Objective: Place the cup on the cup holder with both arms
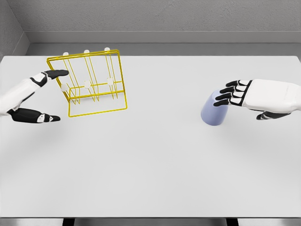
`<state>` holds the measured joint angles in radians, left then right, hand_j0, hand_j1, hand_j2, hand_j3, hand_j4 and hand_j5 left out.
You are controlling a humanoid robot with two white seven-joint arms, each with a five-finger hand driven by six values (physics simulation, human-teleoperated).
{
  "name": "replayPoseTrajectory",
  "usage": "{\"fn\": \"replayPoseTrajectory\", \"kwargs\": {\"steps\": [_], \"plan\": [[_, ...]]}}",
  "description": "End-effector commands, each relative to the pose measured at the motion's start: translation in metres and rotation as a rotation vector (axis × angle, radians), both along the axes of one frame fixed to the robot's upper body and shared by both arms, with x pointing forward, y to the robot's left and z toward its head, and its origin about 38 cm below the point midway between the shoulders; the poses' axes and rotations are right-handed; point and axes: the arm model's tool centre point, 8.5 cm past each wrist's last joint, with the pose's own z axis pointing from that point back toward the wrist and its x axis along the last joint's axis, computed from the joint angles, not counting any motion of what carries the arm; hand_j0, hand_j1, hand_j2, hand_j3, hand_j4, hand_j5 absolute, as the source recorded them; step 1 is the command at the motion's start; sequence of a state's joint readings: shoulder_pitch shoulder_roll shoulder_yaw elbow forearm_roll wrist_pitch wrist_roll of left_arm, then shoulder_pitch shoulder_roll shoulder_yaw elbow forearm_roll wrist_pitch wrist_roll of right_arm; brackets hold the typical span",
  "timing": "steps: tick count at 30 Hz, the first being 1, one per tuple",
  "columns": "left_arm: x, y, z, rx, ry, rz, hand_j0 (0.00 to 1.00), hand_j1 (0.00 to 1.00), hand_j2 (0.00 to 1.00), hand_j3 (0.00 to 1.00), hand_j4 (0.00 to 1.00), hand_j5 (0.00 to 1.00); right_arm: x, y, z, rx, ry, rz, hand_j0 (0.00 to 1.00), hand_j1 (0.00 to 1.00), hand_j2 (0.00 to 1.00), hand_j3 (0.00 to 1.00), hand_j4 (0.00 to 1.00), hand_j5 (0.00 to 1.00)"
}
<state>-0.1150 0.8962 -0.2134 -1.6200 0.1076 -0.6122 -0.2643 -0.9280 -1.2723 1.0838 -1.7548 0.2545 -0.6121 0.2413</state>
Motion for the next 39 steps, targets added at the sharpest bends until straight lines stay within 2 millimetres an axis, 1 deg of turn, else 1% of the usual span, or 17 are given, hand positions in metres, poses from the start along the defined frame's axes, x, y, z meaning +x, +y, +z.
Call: {"fn": "replayPoseTrajectory", "kwargs": {"steps": [1,4,6,7,9,10,11,13,15,17,19,22,26,30,32,36,39], "plan": [[-0.001,-0.004,0.0,-0.014,0.002,-0.008,1.0,1.0,1.0,1.0,1.0,1.0,0.0,-0.002,0.001,0.003,0.001,-0.006,1.0,1.0,1.0,1.0,1.0,1.0],[0.0,-0.006,-0.002,-0.024,0.002,-0.009,1.0,1.0,1.0,1.0,1.0,1.0,0.0,-0.002,0.002,-0.001,-0.003,-0.007,1.0,1.0,1.0,1.0,1.0,1.0],[-0.001,-0.006,-0.003,-0.023,0.004,-0.011,1.0,1.0,1.0,1.0,1.0,1.0,0.004,0.002,0.002,-0.035,-0.035,0.012,1.0,1.0,1.0,1.0,1.0,1.0],[-0.001,-0.009,-0.003,-0.029,0.002,-0.016,1.0,1.0,1.0,1.0,1.0,1.0,0.009,0.012,0.007,-0.033,-0.062,0.035,1.0,1.0,1.0,1.0,1.0,1.0],[-0.01,-0.018,-0.008,-0.041,0.015,-0.041,1.0,1.0,1.0,1.0,1.0,1.0,0.016,0.023,0.016,-0.029,-0.096,0.059,1.0,1.0,1.0,1.0,1.0,1.0],[-0.013,-0.02,-0.01,-0.041,0.022,-0.048,1.0,1.0,1.0,1.0,1.0,1.0,0.017,0.024,0.018,-0.054,-0.1,0.062,1.0,1.0,1.0,1.0,1.0,1.0],[-0.016,-0.026,-0.012,-0.048,0.024,-0.066,1.0,1.0,1.0,1.0,1.0,1.0,0.021,0.03,0.014,-0.078,-0.086,0.073,1.0,1.0,1.0,1.0,1.0,1.0],[-0.028,-0.032,-0.029,-0.068,0.068,-0.075,1.0,1.0,1.0,1.0,1.0,1.0,0.037,0.036,0.009,-0.077,-0.076,0.063,1.0,1.0,1.0,1.0,1.0,1.0],[-0.028,-0.035,-0.028,-0.072,0.065,-0.08,1.0,1.0,1.0,1.0,1.0,1.0,0.045,0.035,-0.001,-0.089,-0.049,0.047,1.0,1.0,1.0,1.0,1.0,1.0],[-0.03,-0.039,-0.024,-0.075,0.055,-0.094,1.0,1.0,1.0,1.0,1.0,1.0,0.054,0.032,0.0,-0.091,-0.053,0.028,1.0,1.0,1.0,1.0,1.0,1.0],[-0.03,-0.041,-0.023,-0.076,0.051,-0.1,1.0,1.0,1.0,1.0,1.0,1.0,0.055,0.032,0.003,-0.094,-0.062,0.028,1.0,1.0,1.0,1.0,1.0,1.0],[-0.031,-0.041,-0.024,-0.078,0.053,-0.101,1.0,1.0,1.0,1.0,1.0,1.0,0.056,0.036,-0.001,-0.132,-0.042,0.038,1.0,1.0,1.0,1.0,1.0,1.0],[-0.035,-0.05,-0.036,-0.082,0.091,-0.125,1.0,1.0,1.0,1.0,1.0,1.0,0.058,0.038,-0.014,-0.183,-0.011,0.042,1.0,1.0,1.0,1.0,1.0,1.0],[-0.039,-0.056,-0.044,-0.083,0.117,-0.142,1.0,1.0,1.0,1.0,1.0,1.0,0.063,0.046,-0.02,-0.208,-0.006,0.061,1.0,1.0,1.0,1.0,1.0,1.0],[-0.041,-0.059,-0.049,-0.082,0.132,-0.152,1.0,1.0,1.0,1.0,1.0,1.0,0.066,0.05,-0.029,-0.215,0.013,0.065,1.0,1.0,1.0,1.0,1.0,1.0],[-0.045,-0.06,-0.057,-0.093,0.163,-0.155,1.0,1.0,1.0,1.0,1.0,1.0,0.07,0.052,-0.043,-0.237,0.038,0.063,1.0,1.0,1.0,1.0,1.0,1.0],[-0.05,-0.066,-0.068,-0.09,0.2,-0.173,1.0,1.0,1.0,1.0,1.0,1.0,0.077,0.053,-0.048,-0.244,0.041,0.053,1.0,1.0,1.0,1.0,1.0,1.0]]}}
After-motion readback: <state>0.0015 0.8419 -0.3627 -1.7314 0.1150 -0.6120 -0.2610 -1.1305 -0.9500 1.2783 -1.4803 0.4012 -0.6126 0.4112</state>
